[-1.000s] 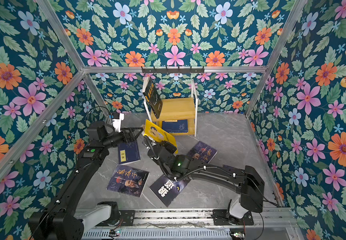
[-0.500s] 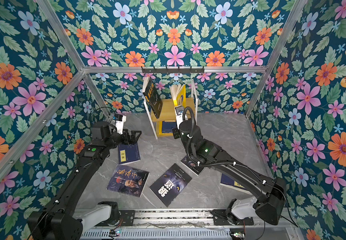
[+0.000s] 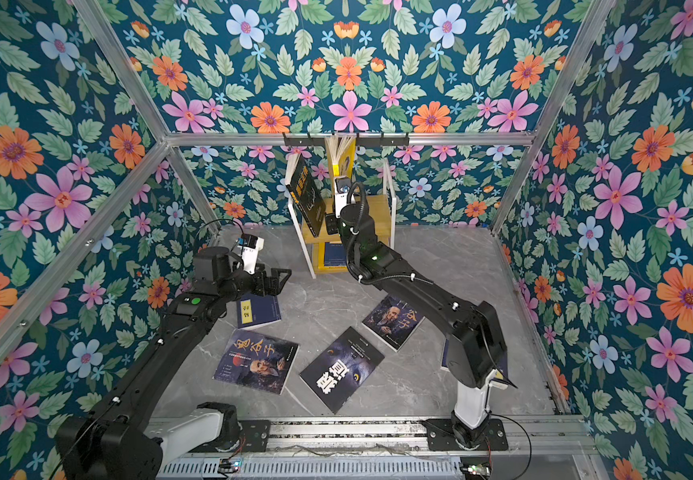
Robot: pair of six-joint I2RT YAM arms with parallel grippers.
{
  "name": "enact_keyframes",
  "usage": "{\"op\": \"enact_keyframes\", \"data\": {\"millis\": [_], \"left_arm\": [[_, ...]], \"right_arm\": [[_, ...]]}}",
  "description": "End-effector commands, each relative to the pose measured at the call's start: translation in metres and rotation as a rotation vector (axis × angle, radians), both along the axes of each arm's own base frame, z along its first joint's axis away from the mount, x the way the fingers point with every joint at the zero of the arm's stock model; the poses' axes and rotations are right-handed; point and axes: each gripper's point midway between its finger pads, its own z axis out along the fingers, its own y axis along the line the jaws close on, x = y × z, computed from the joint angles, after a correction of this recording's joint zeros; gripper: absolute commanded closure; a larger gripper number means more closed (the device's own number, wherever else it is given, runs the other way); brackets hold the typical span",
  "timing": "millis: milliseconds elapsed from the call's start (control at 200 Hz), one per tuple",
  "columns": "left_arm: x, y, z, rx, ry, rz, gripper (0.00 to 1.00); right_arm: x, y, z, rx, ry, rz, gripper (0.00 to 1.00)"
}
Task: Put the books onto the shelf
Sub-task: 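Raise the yellow book onto the upper shelf with the right gripper, then set the yellow book upright beside the black book on the upper shelf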
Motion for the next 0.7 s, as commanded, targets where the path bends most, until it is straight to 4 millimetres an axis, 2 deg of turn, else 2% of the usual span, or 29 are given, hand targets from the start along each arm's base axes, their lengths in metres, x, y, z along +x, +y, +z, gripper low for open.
{"op": "enact_keyframes", "data": {"millis": [0,140,260,450,695], "left_arm": [[0.001,-0.002,0.008,-0.006,-0.032,-0.013,0.0],[0.001,-0.003,0.008,-0.01,-0.032,-0.016,0.0],[0.0,-0.003,0.007,-0.014,-0.03,-0.018,0.0],[0.0,-0.004,0.006,-0.019,-0.029,-0.02,0.0],[0.0,-0.004,0.005,-0.025,-0.025,-0.018,0.0]], "right_arm": [[0.013,0.01,0.022,0.078,-0.097,0.031,1.0],[0.03,0.026,0.001,0.063,-0.081,0.044,1.0],[0.037,0.038,-0.012,0.077,-0.048,0.076,1.0],[0.034,0.052,-0.026,0.126,0.001,0.149,1.0],[0.026,0.055,-0.038,0.125,0.018,0.176,1.0]]}}
